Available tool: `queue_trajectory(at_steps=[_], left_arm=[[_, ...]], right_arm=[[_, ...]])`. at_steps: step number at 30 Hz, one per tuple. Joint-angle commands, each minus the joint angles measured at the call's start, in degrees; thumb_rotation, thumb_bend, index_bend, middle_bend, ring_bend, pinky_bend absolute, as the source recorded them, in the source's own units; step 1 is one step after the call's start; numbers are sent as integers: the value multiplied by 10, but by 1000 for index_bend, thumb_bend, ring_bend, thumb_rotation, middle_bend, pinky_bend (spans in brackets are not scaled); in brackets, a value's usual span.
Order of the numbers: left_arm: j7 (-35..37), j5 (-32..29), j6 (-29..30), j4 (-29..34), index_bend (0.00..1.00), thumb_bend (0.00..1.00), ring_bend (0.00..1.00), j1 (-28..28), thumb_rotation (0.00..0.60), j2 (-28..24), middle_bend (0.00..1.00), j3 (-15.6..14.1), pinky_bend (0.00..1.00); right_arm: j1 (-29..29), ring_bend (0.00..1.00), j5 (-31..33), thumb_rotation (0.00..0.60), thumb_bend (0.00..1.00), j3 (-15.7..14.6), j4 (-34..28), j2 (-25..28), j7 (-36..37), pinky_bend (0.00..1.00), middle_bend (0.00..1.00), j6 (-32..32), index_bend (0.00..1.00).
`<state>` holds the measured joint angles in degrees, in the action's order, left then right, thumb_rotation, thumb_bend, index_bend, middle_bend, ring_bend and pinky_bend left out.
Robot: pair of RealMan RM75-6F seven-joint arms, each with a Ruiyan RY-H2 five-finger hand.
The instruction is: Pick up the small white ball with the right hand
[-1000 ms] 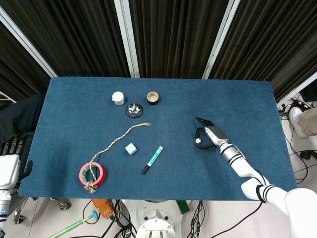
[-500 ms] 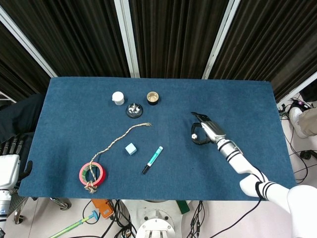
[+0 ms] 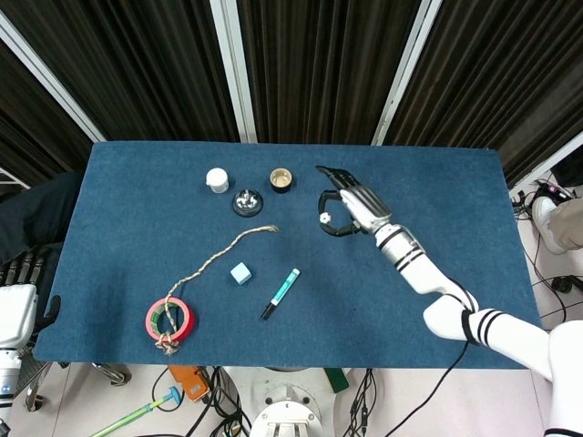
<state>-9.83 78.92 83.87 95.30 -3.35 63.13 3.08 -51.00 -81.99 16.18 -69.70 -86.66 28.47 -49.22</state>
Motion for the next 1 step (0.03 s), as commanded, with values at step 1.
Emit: queue_trajectory(at_steps=[1], left_arm=[[-2,0,1,1,31,416,14,0,600,0,0,0,95]], right_arm=[[-2,84,8,600,495,9,-17,9,6,87,39,-15,706]])
